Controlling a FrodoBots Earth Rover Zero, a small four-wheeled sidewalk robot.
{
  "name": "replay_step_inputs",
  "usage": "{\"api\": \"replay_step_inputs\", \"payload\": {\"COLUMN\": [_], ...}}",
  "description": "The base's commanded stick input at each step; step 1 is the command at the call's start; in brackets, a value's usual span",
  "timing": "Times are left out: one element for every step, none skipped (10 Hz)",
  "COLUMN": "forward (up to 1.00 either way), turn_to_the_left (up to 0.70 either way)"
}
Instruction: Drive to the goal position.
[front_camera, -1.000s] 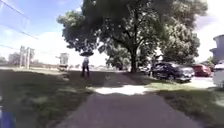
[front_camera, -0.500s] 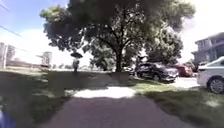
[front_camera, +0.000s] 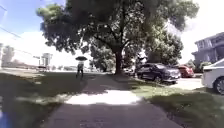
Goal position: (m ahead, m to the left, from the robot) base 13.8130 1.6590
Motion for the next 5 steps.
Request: {"api": "replay_step_inputs", "payload": {"forward": [0.70, 0.70, 0.70, 0.70, 0.70], "turn_to_the_left": [0.00, 0.00, 0.00, 0.03, 0.23]}}
